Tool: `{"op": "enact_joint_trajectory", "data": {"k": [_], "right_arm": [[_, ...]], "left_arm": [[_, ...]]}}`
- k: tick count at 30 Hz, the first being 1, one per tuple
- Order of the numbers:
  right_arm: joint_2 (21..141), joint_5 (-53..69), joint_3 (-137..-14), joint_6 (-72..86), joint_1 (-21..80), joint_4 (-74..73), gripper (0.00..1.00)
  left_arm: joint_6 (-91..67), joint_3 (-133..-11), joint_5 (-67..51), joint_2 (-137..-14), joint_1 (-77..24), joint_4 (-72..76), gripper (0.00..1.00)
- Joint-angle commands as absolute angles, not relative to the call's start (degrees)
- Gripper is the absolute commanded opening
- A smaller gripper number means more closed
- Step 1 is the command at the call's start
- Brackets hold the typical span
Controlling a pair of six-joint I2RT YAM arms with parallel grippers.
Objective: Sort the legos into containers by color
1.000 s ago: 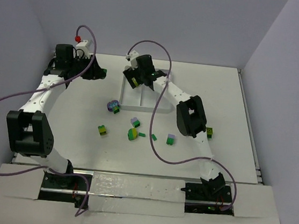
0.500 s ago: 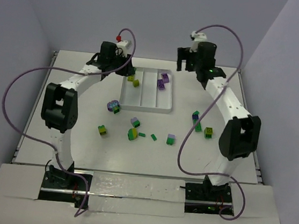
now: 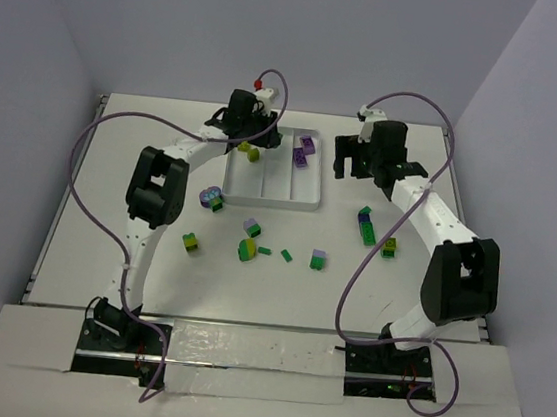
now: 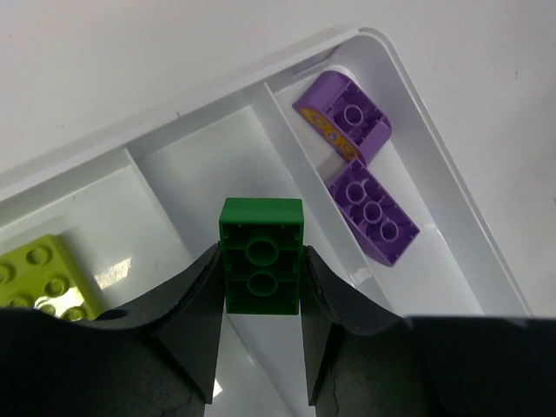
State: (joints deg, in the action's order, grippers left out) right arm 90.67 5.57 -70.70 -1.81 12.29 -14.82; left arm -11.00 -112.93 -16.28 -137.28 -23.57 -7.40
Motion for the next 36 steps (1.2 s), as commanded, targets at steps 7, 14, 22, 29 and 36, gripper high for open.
{"op": "enact_joint_trajectory", "data": {"k": [7,14,22,29,36], "right_arm": [[84.0,12.3,-70.1,-6.6,12.6,-19.8,1.0],[81.6,12.1,-69.1,-6.9,12.7,-21.5,1.0],[77.7,12.5,-66.9,-7.4,12.7,-22.2,1.0],[75.4,12.6,-63.5,-8.2,12.7,-22.2,1.0],[76.6,16.2,-64.3,-8.6,14.1,-24.4,1.0]], "left_arm": [[-13.0,-125.5,-13.4,-144.8,-25.0,-3.2,0.49],[-9.3,-129.3,-10.3,-142.9,-24.9,-6.9,0.79],[0.1,-107.5,-18.8,-117.3,-21.5,-19.0,0.76],[21.0,-78.4,-22.8,-86.0,-15.5,-39.1,0.77],[43.3,-60.0,-25.7,-70.5,-14.5,-56.2,0.79]]}}
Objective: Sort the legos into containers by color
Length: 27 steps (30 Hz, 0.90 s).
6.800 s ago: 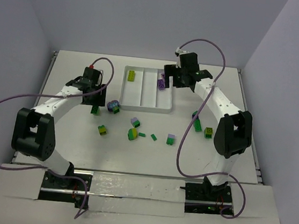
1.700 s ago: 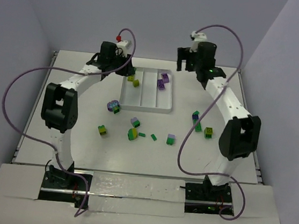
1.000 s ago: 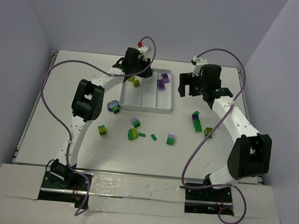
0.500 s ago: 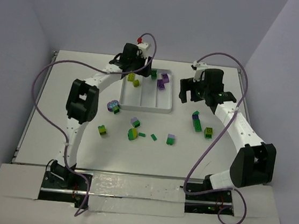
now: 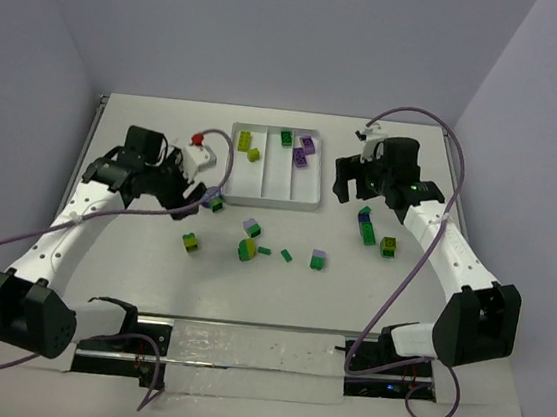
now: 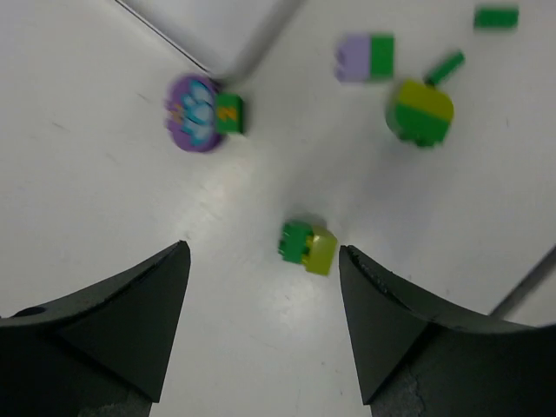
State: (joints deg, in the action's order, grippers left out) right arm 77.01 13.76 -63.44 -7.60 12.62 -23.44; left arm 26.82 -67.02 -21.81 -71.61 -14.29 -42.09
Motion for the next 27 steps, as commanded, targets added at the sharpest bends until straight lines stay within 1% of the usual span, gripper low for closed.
{"op": "enact_joint_trajectory", "data": {"k": [1,6,8,11,14,19,27], "right_arm": [[76.6,15.9,-64.4,-8.7,14.5,-24.6,1.0],[77.0,15.1,-65.0,-9.0,15.5,-25.5,1.0],[77.5,15.1,-65.3,-9.0,15.6,-25.7,1.0],[79.3,14.9,-66.4,-9.0,15.8,-26.4,1.0],[80.6,14.7,-67.3,-9.0,15.8,-26.8,1.0],[82.3,14.8,-68.6,-8.8,15.8,-27.6,1.0],[83.3,14.2,-69.0,-9.0,15.9,-27.9,1.0]], "left_arm": [[47.5,-59.0,-25.7,-69.1,-14.5,-56.9,0.79],[64.6,-56.1,-24.9,-66.0,-15.2,-61.4,0.79],[68.8,-56.6,-23.7,-65.7,-16.8,-62.8,0.79],[80.5,-56.0,-19.9,-63.6,-20.5,-64.5,0.79],[88.3,-54.3,-17.6,-61.5,-23.3,-64.3,0.79],[100.8,-51.1,-17.0,-59.9,-26.2,-63.4,0.79],[108.8,-47.5,-13.4,-63.8,-31.3,-59.6,0.77]]}}
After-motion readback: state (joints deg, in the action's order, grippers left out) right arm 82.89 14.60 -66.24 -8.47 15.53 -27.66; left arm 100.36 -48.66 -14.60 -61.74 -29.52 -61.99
